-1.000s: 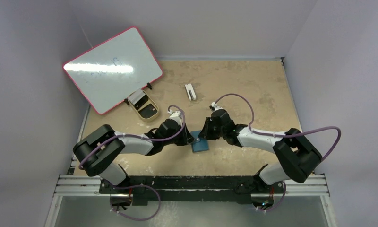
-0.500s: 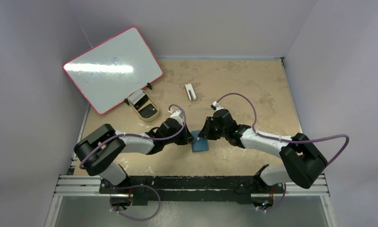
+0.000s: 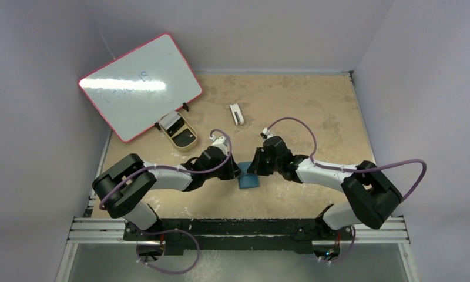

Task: Put the credit cards into the card holder
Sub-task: Close the card holder at the center of the board.

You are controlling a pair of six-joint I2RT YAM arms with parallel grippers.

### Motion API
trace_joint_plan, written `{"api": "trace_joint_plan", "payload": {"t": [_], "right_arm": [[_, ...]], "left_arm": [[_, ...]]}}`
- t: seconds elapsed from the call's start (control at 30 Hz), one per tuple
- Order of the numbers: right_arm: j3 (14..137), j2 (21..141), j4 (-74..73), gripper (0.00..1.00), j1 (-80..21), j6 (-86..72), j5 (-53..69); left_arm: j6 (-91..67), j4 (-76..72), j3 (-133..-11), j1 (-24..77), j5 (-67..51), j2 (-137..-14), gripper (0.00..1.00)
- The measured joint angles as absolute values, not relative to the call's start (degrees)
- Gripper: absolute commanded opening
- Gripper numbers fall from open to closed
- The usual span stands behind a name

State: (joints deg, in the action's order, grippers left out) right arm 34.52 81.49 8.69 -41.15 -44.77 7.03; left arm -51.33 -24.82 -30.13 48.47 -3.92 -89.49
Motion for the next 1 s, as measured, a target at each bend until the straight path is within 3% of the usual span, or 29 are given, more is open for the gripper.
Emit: {"api": "trace_joint_plan", "payload": {"t": [0.27, 0.4, 0.8, 0.9, 1.0], "right_arm": [[34.5, 82.5, 9.1, 0.07, -41.1, -44.8, 7.0], [34.5, 83.0, 9.4, 0.00, -41.1, -44.8, 7.0], [34.5, 83.1, 9.3, 0.00, -41.1, -44.8, 7.0], [34.5, 83.0, 9.0, 0.00, -41.1, -45.0, 7.0], [34.5, 82.5, 8.7, 0.00, -41.1, -45.3, 7.0]], "left_arm": [[-51.3, -24.6, -30.2, 48.4, -3.8, -89.5, 0.11], [-51.2, -24.6, -30.2, 48.4, -3.7, -89.5, 0.11], [-51.7, -21.7, -31.0, 48.5, -3.6, -88.2, 0.18], [-52.5, -20.4, -31.1, 48.5, -2.9, -86.0, 0.17], [-53.8, -20.1, -31.3, 48.5, -2.7, -83.9, 0.10]]}}
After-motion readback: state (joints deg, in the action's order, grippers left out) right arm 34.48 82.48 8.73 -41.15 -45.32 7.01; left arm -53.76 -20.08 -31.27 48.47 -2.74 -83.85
